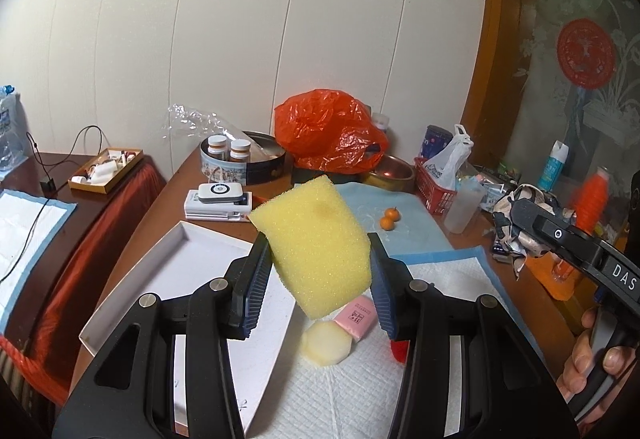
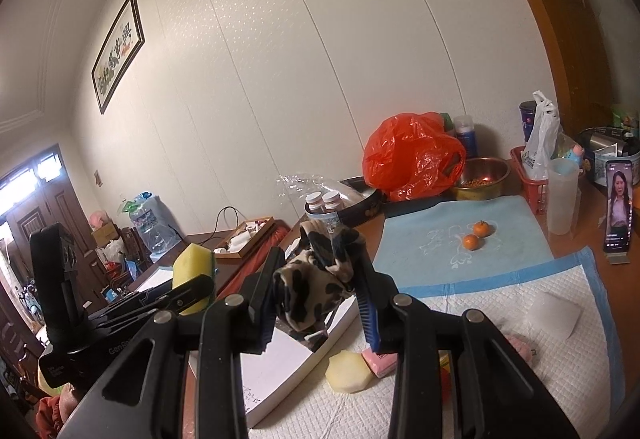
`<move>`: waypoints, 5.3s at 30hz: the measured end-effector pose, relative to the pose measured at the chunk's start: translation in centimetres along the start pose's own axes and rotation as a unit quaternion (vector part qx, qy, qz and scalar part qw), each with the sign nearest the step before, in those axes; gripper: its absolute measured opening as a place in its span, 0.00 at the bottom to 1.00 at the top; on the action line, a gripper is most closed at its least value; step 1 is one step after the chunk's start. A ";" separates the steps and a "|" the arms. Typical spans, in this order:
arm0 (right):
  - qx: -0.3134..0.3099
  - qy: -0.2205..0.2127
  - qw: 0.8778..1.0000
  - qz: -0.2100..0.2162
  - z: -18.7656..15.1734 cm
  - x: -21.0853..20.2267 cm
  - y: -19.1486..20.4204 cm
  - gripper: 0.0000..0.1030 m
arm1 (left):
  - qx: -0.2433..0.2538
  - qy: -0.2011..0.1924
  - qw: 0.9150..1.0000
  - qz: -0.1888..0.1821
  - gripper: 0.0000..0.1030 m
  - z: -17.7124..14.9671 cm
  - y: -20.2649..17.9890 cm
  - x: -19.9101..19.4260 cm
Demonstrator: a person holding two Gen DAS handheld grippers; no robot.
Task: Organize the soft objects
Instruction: 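Lift and carry the sponge and cloth with both tools toward the white box, then lower both tools into the white box and open them to release, then move both tools back over the pad toward the remaining soft items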
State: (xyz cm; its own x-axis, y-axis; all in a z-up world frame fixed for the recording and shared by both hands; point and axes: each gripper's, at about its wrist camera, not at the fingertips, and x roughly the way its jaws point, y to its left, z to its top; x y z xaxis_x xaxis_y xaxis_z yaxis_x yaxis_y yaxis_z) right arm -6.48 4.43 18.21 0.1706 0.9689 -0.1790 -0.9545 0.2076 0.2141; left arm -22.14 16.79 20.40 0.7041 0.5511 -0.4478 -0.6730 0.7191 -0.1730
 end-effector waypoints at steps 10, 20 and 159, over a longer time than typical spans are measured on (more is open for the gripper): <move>-0.004 0.008 1.000 -0.001 -0.2 0.6 0.7 0.35 | -0.008 0.002 1.000 0.002 0.45 0.0 0.8 -0.1; -0.007 0.019 1.000 0.003 -0.5 1.8 1.5 0.35 | -0.017 0.005 1.000 0.006 0.45 -0.1 2.5 0.1; 0.089 0.120 0.977 -0.153 -10.8 0.8 -18.9 1.00 | 0.095 0.269 0.958 -0.014 0.99 -12.8 -4.8 19.7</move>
State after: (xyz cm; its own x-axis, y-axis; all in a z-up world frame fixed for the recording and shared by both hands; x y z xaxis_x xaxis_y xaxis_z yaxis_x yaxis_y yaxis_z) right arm 8.99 -0.21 3.64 0.3586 0.8034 -0.4754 -0.8068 0.5229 0.2751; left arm -7.94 18.73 1.22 0.4683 0.2690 -0.8417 -0.5664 0.8225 -0.0523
